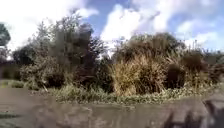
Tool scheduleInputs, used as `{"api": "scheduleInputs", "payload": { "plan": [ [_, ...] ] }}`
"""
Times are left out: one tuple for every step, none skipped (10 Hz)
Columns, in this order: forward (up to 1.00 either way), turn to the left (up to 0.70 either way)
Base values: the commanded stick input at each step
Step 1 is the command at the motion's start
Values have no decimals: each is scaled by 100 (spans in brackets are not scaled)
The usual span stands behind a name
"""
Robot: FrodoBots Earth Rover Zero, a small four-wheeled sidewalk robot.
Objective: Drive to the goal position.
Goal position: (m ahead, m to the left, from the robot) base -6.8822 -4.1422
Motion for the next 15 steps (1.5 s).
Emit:
{"api": "scheduleInputs", "payload": {
  "plan": [
    [0,70],
    [0,70],
    [0,70],
    [0,70],
    [0,70],
    [0,70],
    [0,70],
    [0,70],
    [0,70],
    [0,70],
    [0,70],
    [0,70],
    [0,70],
    [0,50],
    [0,9]
  ]
}}
